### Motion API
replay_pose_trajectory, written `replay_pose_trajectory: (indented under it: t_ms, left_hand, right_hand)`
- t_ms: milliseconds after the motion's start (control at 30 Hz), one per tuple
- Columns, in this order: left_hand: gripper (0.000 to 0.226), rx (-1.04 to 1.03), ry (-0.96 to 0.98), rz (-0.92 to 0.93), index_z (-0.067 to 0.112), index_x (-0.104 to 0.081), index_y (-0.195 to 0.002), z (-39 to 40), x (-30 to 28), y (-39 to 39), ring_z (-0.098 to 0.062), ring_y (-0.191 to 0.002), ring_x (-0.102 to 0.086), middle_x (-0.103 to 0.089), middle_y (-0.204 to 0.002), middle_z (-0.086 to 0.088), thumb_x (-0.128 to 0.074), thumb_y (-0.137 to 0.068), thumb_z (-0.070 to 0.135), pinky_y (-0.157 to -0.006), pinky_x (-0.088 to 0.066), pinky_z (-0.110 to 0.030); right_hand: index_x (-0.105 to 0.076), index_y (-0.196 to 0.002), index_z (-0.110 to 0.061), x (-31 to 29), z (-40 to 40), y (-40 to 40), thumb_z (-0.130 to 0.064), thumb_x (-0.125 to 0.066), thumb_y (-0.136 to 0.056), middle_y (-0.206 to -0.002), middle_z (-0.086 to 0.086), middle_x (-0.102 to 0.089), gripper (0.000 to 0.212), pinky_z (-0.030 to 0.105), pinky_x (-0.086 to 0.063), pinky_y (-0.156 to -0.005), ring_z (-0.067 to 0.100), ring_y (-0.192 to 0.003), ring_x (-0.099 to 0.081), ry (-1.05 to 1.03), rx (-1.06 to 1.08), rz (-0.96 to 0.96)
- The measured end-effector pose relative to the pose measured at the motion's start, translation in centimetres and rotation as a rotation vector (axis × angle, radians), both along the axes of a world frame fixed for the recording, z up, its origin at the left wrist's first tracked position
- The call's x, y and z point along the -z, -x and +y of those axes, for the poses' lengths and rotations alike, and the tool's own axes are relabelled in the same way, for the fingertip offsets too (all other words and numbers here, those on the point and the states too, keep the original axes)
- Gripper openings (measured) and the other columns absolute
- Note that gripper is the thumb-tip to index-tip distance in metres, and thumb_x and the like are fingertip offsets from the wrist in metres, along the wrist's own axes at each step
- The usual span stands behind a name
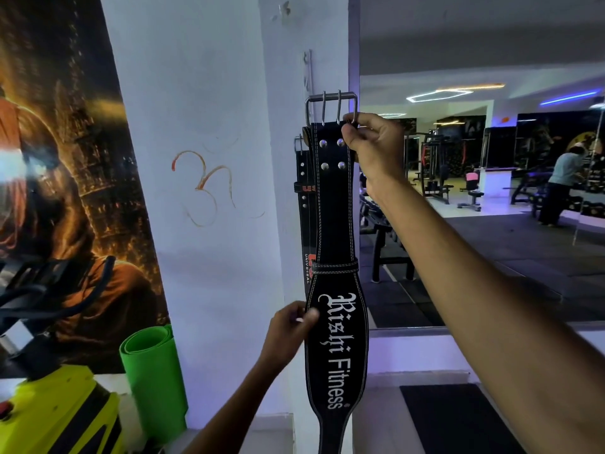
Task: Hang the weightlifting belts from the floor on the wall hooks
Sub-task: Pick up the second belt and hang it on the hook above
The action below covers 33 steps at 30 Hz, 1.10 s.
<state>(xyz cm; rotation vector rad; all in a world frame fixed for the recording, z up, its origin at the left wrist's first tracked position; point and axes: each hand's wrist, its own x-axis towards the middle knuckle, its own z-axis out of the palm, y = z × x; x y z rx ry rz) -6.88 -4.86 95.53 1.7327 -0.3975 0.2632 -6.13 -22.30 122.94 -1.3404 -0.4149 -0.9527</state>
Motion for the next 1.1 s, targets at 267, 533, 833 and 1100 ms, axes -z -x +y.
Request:
replay_pose_trajectory:
  t_ms: [267, 533, 833, 1100]
  left_hand:
    - [0.024, -0.132, 0.206, -0.449, 0.021, -0.057, -0.107, -2.9, -14.5, -0.1, -0.019, -0.104, -0.067, -0.066, -0.107, 0.007, -0.051, -0.099, 0.043, -0.089, -0.057, -0.036]
    - [0.028, -0.116, 0.087, -0.58, 0.023, -0.051, -0.122, -7.0, -22.8, -1.3, -0.023, -0.094, -0.071, -0.067, -0.113, -0.004, -0.062, -0.096, 0.023, -0.076, -0.059, -0.039]
    - [0.043, -0.157, 0.158, -0.545, 0.018, -0.065, -0.132, -10.9, -23.4, -3.1, -0.024, -0.106, -0.068, -0.068, -0.13, -0.005, -0.064, -0.091, 0.003, -0.099, -0.057, -0.045]
    - [0.038, -0.193, 0.109, -0.663, 0.013, -0.07, -0.119, -11.4, -24.1, -7.5, -0.015, -0.11, -0.065, -0.065, -0.127, -0.004, -0.061, -0.089, -0.009, -0.092, -0.053, -0.02]
  right_hand:
    - [-0.069, -0.107, 0.003, 2.3, -1.4, -0.5, 0.002, -0.069, -0.084, -0.07, -0.005, -0.07, 0.022, 0.026, -0.055, -0.075, 0.015, -0.073, -0.064, 0.023, -0.026, 0.032]
    - [-0.044, -0.105, -0.006, 3.5, -4.2, 0.0, -0.005, -0.071, -0.084, -0.079, 0.035, -0.067, 0.034, 0.037, -0.045, -0.066, 0.055, -0.076, -0.061, 0.012, -0.1, -0.017]
    - [-0.067, -0.114, -0.011, 2.8, -9.0, -1.6, -0.006, -0.062, -0.093, -0.088, 0.012, -0.073, 0.023, 0.023, -0.055, -0.067, 0.013, -0.078, -0.066, 0.294, -0.158, 0.039]
    - [-0.072, -0.107, -0.022, 2.2, -9.2, -8.0, -0.014, -0.069, -0.088, -0.11, 0.01, -0.058, 0.021, 0.014, -0.052, -0.074, 0.02, -0.09, -0.066, 0.439, 0.142, -0.086]
